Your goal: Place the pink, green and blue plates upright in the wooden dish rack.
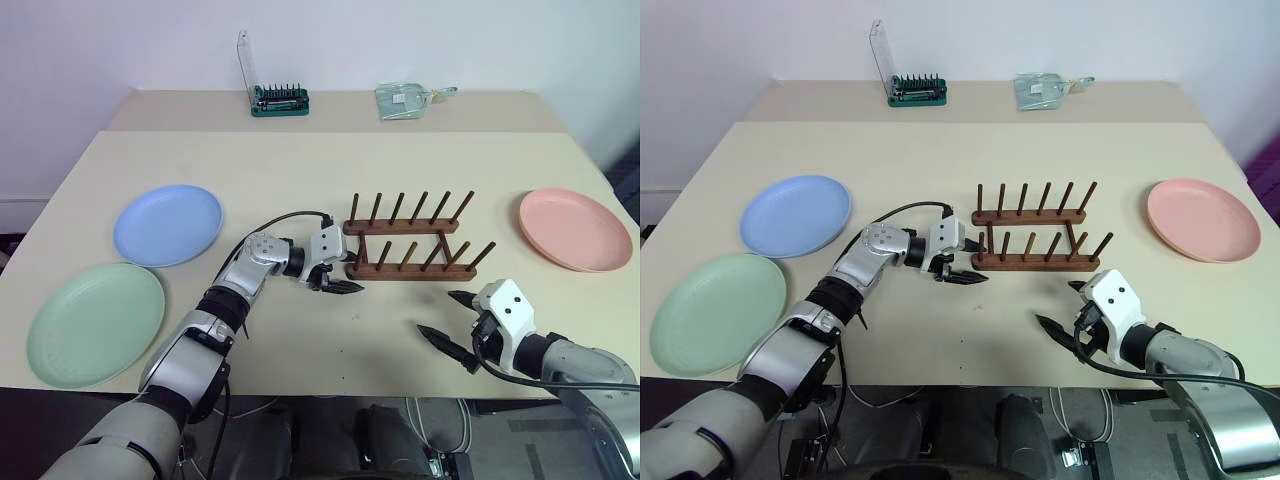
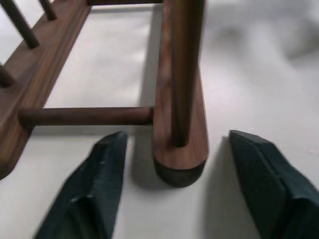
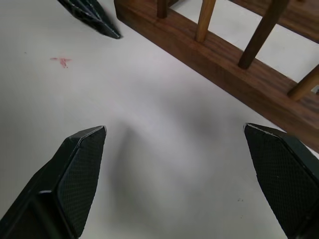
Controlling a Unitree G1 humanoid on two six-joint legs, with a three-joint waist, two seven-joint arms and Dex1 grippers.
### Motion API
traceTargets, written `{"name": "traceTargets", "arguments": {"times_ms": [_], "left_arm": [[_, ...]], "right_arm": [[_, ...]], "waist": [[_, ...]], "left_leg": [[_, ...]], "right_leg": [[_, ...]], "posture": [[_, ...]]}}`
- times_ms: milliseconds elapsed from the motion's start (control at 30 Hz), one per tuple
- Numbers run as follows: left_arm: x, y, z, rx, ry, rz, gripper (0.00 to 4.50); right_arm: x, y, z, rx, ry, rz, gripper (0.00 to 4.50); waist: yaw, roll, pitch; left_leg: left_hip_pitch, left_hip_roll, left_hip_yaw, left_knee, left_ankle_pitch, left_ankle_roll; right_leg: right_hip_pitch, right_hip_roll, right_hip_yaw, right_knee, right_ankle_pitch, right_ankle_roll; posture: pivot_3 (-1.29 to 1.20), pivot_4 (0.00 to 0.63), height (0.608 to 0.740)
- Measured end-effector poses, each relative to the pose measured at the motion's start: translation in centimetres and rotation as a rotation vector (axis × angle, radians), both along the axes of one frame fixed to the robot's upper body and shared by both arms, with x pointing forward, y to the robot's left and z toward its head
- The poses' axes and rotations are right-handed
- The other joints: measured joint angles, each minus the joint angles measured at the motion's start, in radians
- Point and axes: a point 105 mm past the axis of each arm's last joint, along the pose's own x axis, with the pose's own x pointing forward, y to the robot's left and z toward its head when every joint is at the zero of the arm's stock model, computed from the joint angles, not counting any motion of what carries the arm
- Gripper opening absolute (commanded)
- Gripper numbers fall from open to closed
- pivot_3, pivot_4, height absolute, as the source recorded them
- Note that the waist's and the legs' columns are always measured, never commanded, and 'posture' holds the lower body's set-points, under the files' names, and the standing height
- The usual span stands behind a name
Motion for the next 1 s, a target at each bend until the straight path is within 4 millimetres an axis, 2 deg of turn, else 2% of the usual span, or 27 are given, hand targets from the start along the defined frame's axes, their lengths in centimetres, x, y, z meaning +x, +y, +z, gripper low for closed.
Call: {"name": "traceTargets", "arguments": {"times_ms": [67, 167, 233, 300, 367, 433, 500, 633, 833, 1000], "left_arm": [[0.7, 1.2, 0.1, 0.009, 0.032, 0.070, 3.73], [0.5, 4.4, 0.2, 0.013, 0.058, 0.138, 3.04], [-0.2, 6.0, 0.1, 0.007, 0.094, 0.183, 2.11], [-1.6, 6.4, 0.2, 0.008, 0.133, 0.184, 1.14], [-3.6, 5.4, -0.1, 0.009, 0.174, 0.144, 1.12], [-5.2, 3.5, -0.2, 0.009, 0.200, 0.098, 1.12], [-6.3, 1.3, -0.3, 0.007, 0.199, 0.074, 1.12], [-5.8, -1.8, -0.6, 0.032, 0.140, 0.159, 1.12], [-3.4, -3.1, -0.6, 0.008, 0.063, 0.346, 1.12], [-1.7, -3.0, -0.4, -0.023, 0.021, 0.452, 1.12]], "right_arm": [[0.1, 0.0, 0.0, -0.001, 0.000, -0.002, 4.00], [0.1, -0.7, -0.2, -0.015, 0.021, -0.025, 2.89], [0.2, -1.5, -0.6, -0.035, 0.034, -0.050, 1.85], [0.5, -2.5, -0.8, -0.071, 0.039, -0.083, 0.87], [1.0, -3.7, -1.1, -0.126, 0.032, -0.126, 0.04], [1.7, -4.7, -1.3, -0.170, 0.021, -0.172, 0.04], [2.3, -4.8, -1.2, -0.194, 0.005, -0.171, 0.04], [3.9, -4.6, -1.2, -0.249, -0.033, -0.165, 0.04], [6.6, -5.5, -0.9, -0.314, -0.081, -0.234, 0.04], [8.4, -5.7, -0.8, -0.329, -0.122, -0.273, 0.04]], "waist": [[-0.006, 0.000, 0.000], [-0.026, 0.000, 0.000], [-0.029, 0.000, 0.000], [-0.025, 0.001, 0.000], [-0.019, 0.000, 0.000], [-0.003, 0.000, 0.000], [0.003, 0.000, 0.000], [0.000, 0.000, 0.000], [0.000, 0.000, 0.000], [-0.003, 0.000, 0.000]], "left_leg": [[0.001, 0.000, 0.000, 0.000, 0.000, 0.000], [0.003, 0.002, -0.001, -0.002, 0.000, 0.000], [0.005, 0.002, -0.001, -0.003, 0.000, 0.000], [0.005, 0.001, 0.000, -0.003, 0.000, 0.000], [0.005, 0.001, 0.000, -0.003, 0.000, 0.000], [0.005, 0.000, 0.000, -0.002, 0.000, 0.000], [0.005, -0.001, 0.000, -0.001, 0.000, 0.000], [0.007, -0.001, 0.000, -0.001, 0.000, 0.000], [0.013, -0.001, 0.000, -0.002, 0.000, 0.000], [0.013, 0.000, 0.000, -0.002, 0.000, 0.000]], "right_leg": [[0.000, 0.000, 0.000, 0.001, 0.000, 0.000], [0.000, 0.002, 0.001, 0.002, 0.000, 0.000], [0.001, 0.002, 0.003, 0.002, 0.000, 0.000], [0.002, 0.002, 0.003, 0.002, 0.000, 0.000], [0.002, 0.000, 0.003, 0.001, 0.000, 0.000], [0.003, 0.000, 0.003, 0.001, 0.000, 0.000], [0.003, 0.000, 0.003, 0.001, 0.000, 0.000], [0.005, 0.000, 0.003, 0.001, 0.000, 0.000], [0.011, 0.000, 0.003, 0.000, 0.000, 0.000], [0.011, 0.000, 0.003, 0.000, 0.000, 0.000]], "posture": [[0.00, 0.150, 0.740], [0.00, 0.150, 0.740], [0.00, 0.150, 0.740], [0.00, 0.150, 0.740], [0.00, 0.150, 0.740], [0.00, 0.150, 0.740], [0.00, 0.150, 0.740], [0.00, 0.150, 0.740], [0.00, 0.150, 0.740], [0.00, 0.150, 0.740]]}}
